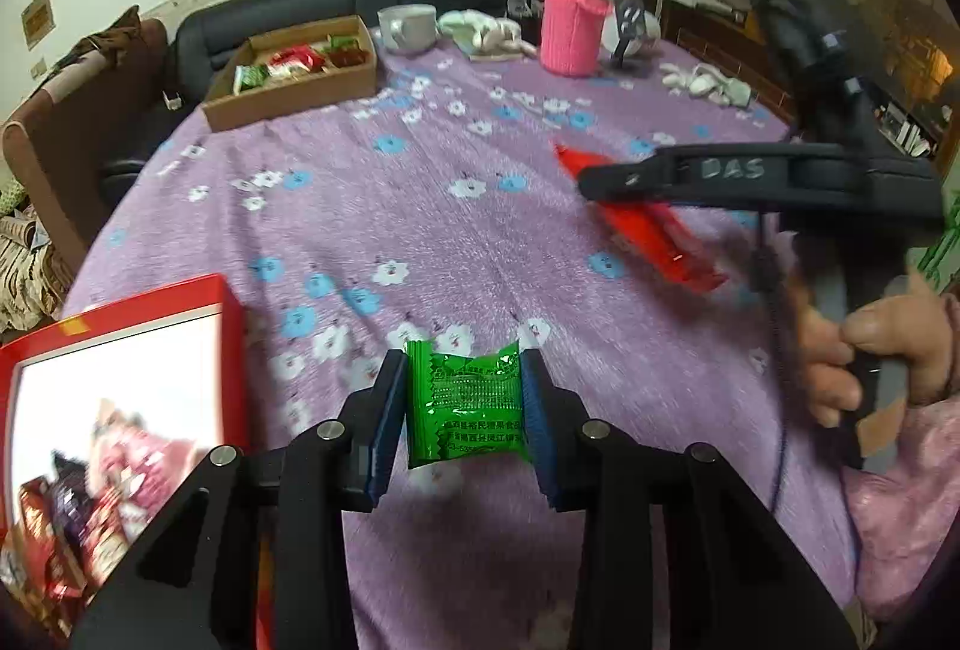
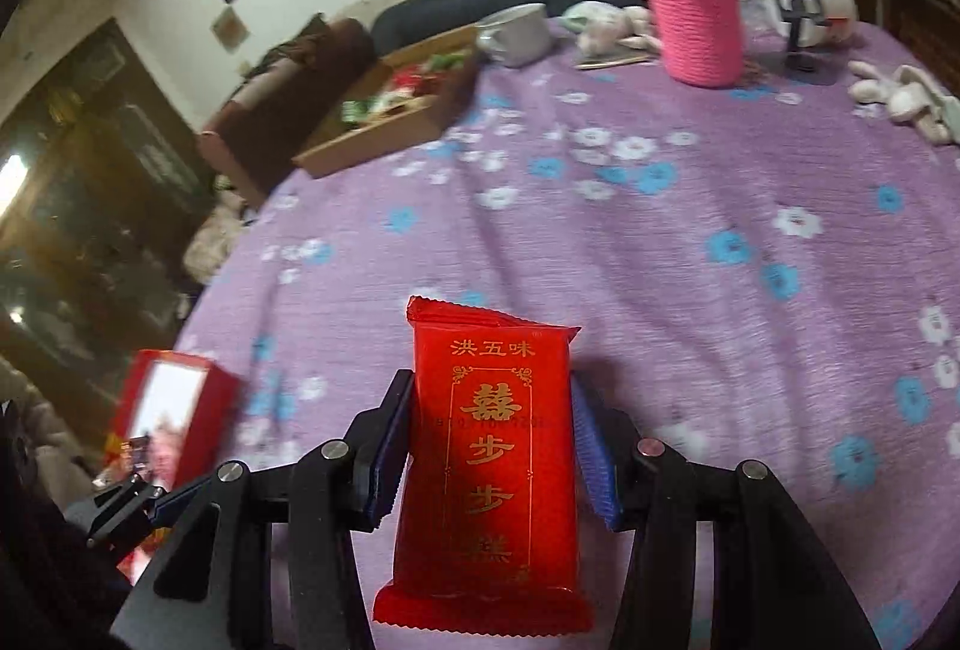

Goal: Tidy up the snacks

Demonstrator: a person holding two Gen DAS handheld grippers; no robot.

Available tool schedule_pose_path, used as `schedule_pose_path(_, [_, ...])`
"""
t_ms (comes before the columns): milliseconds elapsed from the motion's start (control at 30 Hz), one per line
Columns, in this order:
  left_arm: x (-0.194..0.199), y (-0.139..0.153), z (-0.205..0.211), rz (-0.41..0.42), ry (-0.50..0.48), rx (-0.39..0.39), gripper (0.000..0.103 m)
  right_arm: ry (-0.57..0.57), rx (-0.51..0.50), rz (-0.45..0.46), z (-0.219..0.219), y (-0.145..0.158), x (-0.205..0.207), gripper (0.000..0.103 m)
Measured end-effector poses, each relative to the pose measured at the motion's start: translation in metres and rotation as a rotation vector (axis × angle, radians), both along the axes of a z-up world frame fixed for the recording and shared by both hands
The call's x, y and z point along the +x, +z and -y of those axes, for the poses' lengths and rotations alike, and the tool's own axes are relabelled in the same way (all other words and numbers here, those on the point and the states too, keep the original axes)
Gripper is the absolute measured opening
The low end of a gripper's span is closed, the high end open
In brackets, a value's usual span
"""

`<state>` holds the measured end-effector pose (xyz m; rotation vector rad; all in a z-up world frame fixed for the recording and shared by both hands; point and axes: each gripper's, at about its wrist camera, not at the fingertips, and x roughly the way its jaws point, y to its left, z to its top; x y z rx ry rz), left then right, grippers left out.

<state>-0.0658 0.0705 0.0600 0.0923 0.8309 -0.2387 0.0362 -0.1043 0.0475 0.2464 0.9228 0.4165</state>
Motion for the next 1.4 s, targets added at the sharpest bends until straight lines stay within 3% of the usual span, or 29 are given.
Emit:
schedule_pose_path(200, [-0.047,0.023,-0.048,0.076,0.083,-0.014,0.035,0.137,0.067,-0.030,-0.064,0.007,-0.023,0.050])
schedule_pose_path(367, [-0.085,0.038,-0.128,0.119,0.290,0.025,0.035,0.322,0.099,0.009,-0.161,0.025,-0.053,0.050])
schedule_pose_path(467, [-0.093,0.034,-0.167,0.101,0.400,0.044,0.035,0.386,0.076,0.025,-0.213,0.028,-0.069,0.050])
schedule_pose_path(667, [-0.077,0.018,-0.194,0.110,0.485,0.045,0.035,0.427,0.019,0.107,-0.269,0.026,-0.091,0.050])
schedule_pose_path(733, [-0.073,0.013,-0.196,0.114,0.484,0.024,0.039,0.428,-0.003,0.098,-0.278,0.022,-0.091,0.051])
schedule_pose_path(800, [-0.074,0.011,-0.190,0.097,0.497,0.058,0.043,0.420,0.022,0.081,-0.277,0.022,-0.090,0.053])
schedule_pose_path(867, [-0.089,0.015,-0.183,0.143,0.485,0.070,0.055,0.404,0.071,0.117,-0.260,0.030,-0.095,0.054])
schedule_pose_path(933, [-0.104,0.021,-0.179,0.191,0.487,0.084,0.075,0.381,0.080,0.171,-0.236,0.042,-0.100,0.063])
schedule_pose_path(1033, [-0.125,0.024,-0.179,0.234,0.480,0.073,0.076,0.361,0.061,0.216,-0.210,0.051,-0.106,0.067])
schedule_pose_path(1200, [-0.145,0.023,-0.191,0.236,0.524,0.013,0.076,0.377,0.020,0.235,-0.197,0.055,-0.123,0.067])
schedule_pose_path(1400, [-0.174,0.035,-0.228,0.279,0.674,0.038,0.079,0.463,-0.008,0.286,-0.213,0.066,-0.156,0.070])
